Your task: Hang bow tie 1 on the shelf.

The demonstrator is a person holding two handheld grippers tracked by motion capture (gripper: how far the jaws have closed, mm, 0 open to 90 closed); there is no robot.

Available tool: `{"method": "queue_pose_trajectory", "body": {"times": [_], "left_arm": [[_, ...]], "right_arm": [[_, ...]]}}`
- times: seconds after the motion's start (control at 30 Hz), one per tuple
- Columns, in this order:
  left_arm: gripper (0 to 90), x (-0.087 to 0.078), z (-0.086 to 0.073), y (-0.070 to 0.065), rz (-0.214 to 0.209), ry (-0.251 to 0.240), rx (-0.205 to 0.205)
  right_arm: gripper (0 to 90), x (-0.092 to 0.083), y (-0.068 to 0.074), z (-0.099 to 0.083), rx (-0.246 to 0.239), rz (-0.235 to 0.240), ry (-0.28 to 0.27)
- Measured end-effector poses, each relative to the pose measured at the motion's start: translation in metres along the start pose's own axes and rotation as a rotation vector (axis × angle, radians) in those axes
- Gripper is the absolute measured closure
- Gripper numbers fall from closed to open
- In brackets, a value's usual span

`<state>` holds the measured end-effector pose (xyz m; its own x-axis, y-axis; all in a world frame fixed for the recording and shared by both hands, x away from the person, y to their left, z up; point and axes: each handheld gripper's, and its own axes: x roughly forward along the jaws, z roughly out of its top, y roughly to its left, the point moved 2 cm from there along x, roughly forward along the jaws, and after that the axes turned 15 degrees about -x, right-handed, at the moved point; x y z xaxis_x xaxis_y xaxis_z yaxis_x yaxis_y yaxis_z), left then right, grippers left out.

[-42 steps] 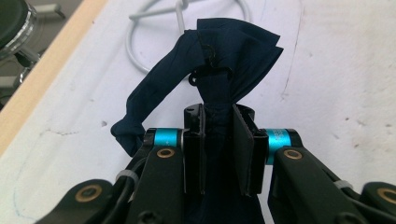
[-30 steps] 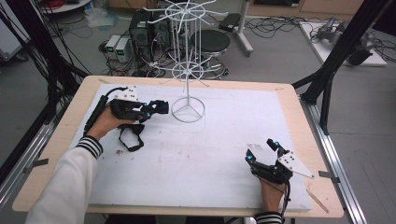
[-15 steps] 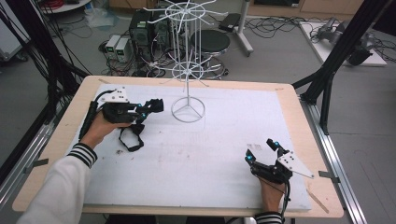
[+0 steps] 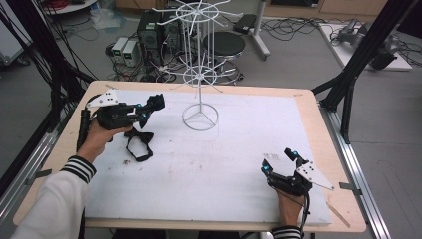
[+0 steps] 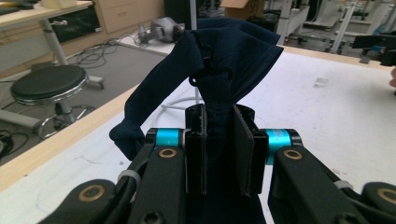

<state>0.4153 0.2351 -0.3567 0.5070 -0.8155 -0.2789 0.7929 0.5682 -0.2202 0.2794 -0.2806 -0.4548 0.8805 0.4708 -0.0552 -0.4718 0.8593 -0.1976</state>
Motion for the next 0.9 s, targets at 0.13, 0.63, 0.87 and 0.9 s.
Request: {"method": "queue_pose_trajectory", "body": {"times": [0.13,0.63,0.87,0.9], "left_arm": [[75.6,-0.002,0.003,-0.002,0.008,-0.030,-0.006],[75.5,-0.004,0.032,-0.016,0.007,-0.134,-0.020],[75.4,0.000,0.042,-0.023,-0.002,-0.151,-0.022],[75.4,0.000,0.043,-0.024,0.000,-0.150,-0.020]], "right_arm": [[9.0,0.000,0.000,0.000,-0.002,0.000,0.000],[9.0,0.000,0.000,0.000,-0.003,0.001,0.000],[9.0,0.000,0.000,0.000,-0.004,0.000,-0.003],[9.0,0.000,0.000,0.000,-0.005,0.000,-0.002]]}}
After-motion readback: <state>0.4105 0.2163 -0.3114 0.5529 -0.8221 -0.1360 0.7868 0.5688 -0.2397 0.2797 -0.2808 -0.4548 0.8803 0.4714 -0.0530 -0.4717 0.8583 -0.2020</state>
